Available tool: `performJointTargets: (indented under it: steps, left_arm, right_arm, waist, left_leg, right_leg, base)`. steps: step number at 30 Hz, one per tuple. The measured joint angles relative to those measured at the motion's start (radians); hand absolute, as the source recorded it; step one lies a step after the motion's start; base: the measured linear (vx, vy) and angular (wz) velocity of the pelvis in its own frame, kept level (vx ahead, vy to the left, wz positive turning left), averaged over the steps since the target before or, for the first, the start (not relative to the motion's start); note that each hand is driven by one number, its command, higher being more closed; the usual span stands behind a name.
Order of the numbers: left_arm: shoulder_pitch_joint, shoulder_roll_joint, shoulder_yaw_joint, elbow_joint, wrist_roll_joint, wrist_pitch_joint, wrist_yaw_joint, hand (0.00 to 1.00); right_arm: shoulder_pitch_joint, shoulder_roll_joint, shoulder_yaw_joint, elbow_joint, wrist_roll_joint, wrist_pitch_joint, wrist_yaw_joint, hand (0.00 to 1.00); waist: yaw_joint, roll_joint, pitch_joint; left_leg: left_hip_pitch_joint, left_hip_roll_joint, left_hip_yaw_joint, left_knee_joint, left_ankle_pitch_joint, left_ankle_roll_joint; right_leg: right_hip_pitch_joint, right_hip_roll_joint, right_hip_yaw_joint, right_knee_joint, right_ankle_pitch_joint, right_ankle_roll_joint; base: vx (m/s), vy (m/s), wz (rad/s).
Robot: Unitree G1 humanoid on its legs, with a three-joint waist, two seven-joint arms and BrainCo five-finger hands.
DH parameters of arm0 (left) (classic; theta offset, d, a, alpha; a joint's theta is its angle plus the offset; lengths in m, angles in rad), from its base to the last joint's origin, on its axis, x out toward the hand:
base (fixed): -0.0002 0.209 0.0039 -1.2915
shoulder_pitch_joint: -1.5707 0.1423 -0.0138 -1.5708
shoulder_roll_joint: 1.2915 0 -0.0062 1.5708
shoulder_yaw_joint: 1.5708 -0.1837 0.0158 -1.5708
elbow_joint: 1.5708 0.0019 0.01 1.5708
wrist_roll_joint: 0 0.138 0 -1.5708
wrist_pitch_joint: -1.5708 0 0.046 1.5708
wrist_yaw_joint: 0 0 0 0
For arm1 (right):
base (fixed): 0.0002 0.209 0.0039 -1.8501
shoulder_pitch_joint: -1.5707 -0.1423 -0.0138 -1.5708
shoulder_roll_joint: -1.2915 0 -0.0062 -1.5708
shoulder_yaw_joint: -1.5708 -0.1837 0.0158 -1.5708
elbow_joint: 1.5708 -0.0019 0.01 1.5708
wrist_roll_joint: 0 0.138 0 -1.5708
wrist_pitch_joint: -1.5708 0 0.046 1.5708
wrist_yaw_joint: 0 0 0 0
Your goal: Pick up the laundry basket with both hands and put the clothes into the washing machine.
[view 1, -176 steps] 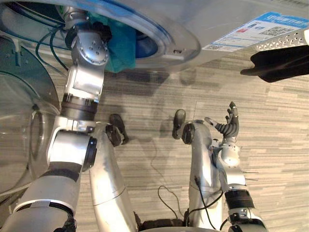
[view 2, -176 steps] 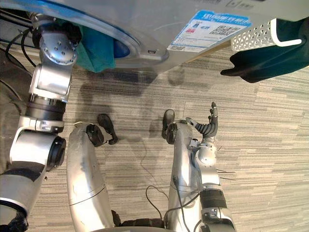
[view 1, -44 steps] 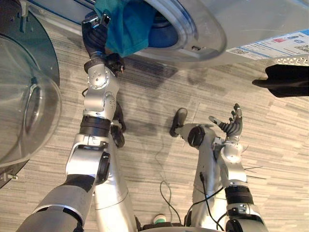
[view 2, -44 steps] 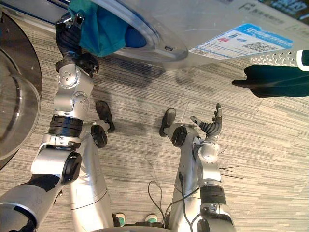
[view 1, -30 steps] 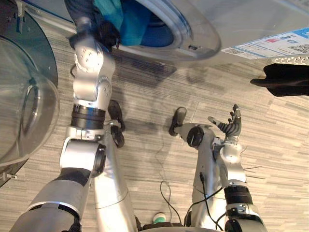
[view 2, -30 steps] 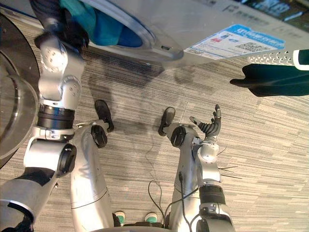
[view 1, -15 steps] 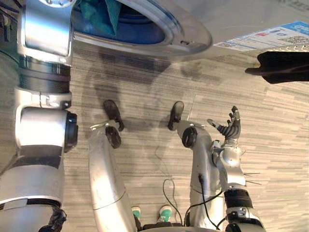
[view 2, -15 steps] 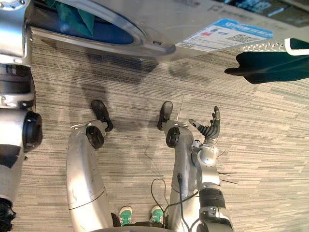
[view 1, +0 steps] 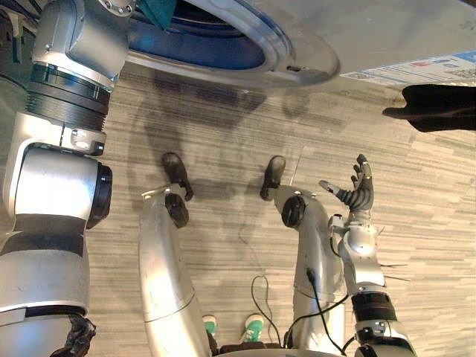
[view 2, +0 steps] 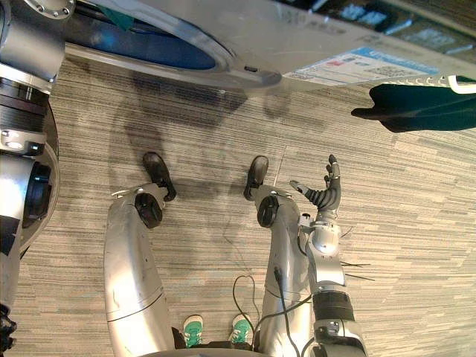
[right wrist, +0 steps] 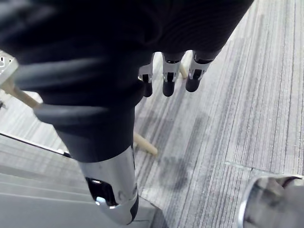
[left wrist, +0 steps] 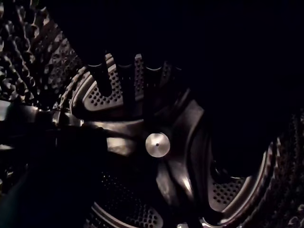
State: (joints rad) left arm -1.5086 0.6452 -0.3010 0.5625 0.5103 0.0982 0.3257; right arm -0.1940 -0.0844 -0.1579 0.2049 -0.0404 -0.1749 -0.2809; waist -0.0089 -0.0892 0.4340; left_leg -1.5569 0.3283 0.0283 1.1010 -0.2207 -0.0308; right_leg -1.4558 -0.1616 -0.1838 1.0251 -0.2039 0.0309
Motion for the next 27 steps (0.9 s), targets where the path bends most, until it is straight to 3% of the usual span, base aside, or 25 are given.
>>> performJointTargets:
  steps: [3,6,9,14,18,22,24,27]
  left_arm:
    - [0.099,-0.028,0.116,-0.091,-0.062,-0.001,0.010,0.00]
    - [0.313,-0.068,0.218,-0.221,-0.146,-0.006,0.046,0.00]
    - [0.538,-0.139,0.304,-0.311,-0.204,-0.016,0.047,0.00]
    - [0.919,-0.275,0.376,-0.413,-0.211,-0.019,0.042,0.00]
    - [1.186,-0.402,0.397,-0.417,-0.245,-0.026,0.005,0.00]
    - [1.459,-0.541,0.379,-0.376,-0.365,-0.065,-0.059,0.00]
    - [1.537,-0.563,0.371,-0.301,-0.418,-0.084,-0.089,0.00]
    - [1.612,-0.586,0.375,-0.138,-0.464,-0.087,-0.132,0.00]
  right_arm:
    - [0.005,0.009,0.002,-0.004,0.000,0.006,-0.001,0.00]
    - [0.014,0.030,0.009,-0.005,-0.002,0.027,-0.005,0.00]
    - [0.061,0.037,0.016,-0.036,-0.011,0.047,-0.004,0.00]
    - [0.121,0.036,0.019,-0.063,-0.012,0.078,-0.001,0.00]
    - [0.171,0.034,0.017,-0.075,-0.012,0.094,0.003,0.00]
    - [0.213,0.034,0.018,-0.041,-0.032,0.114,0.026,0.00]
    - [0.230,0.036,0.023,0.007,-0.032,0.116,0.031,0.00]
    - [0.252,0.037,0.037,0.098,-0.032,0.126,0.038,0.00]
  waist:
    - [-0.001,0.000,0.000]
    - [0.003,0.001,-0.001]
    - [0.029,0.001,-0.001]
    - [0.034,0.013,-0.012]
    - [0.035,0.015,-0.046]
    - [0.045,0.029,-0.100]
    - [0.055,0.035,-0.138]
    - [0.053,0.064,-0.198]
  left_leg:
    - [0.008,-0.008,-0.004,0.009,0.000,0.000]
    - [0.061,-0.013,-0.009,0.008,-0.003,-0.005]
    - [0.142,-0.016,-0.004,-0.020,-0.007,-0.014]
    - [0.319,-0.035,0.000,-0.117,0.007,-0.039]
    - [0.454,-0.053,0.003,-0.200,0.021,-0.061]
    - [0.689,-0.070,0.023,-0.330,0.034,-0.082]
    - [0.806,-0.075,0.048,-0.407,0.047,-0.086]
    - [0.994,-0.080,0.084,-0.549,0.068,-0.089]
  right_leg:
    - [0.007,-0.014,-0.004,0.029,-0.021,-0.001]
    - [0.056,-0.021,-0.003,0.051,-0.049,-0.006]
    - [0.124,-0.033,-0.004,0.053,-0.069,-0.013]
    - [0.291,-0.042,-0.027,-0.001,-0.091,-0.020]
    - [0.417,-0.046,-0.046,-0.049,-0.106,-0.026]
    - [0.645,-0.046,-0.072,-0.149,-0.120,-0.024]
    - [0.747,-0.042,-0.073,-0.213,-0.114,-0.015]
    - [0.917,-0.015,-0.076,-0.361,-0.076,0.000]
  base:
    - [-0.01,0.031,0.21]
    - [-0.01,0.001,0.26]
    - [-0.01,-0.027,0.23]
    - [0.01,-0.068,0.26]
    - [0.07,-0.080,0.23]
    - [0.12,-0.102,0.23]
    - [0.16,-0.089,0.06]
    - [0.16,-0.030,-0.14]
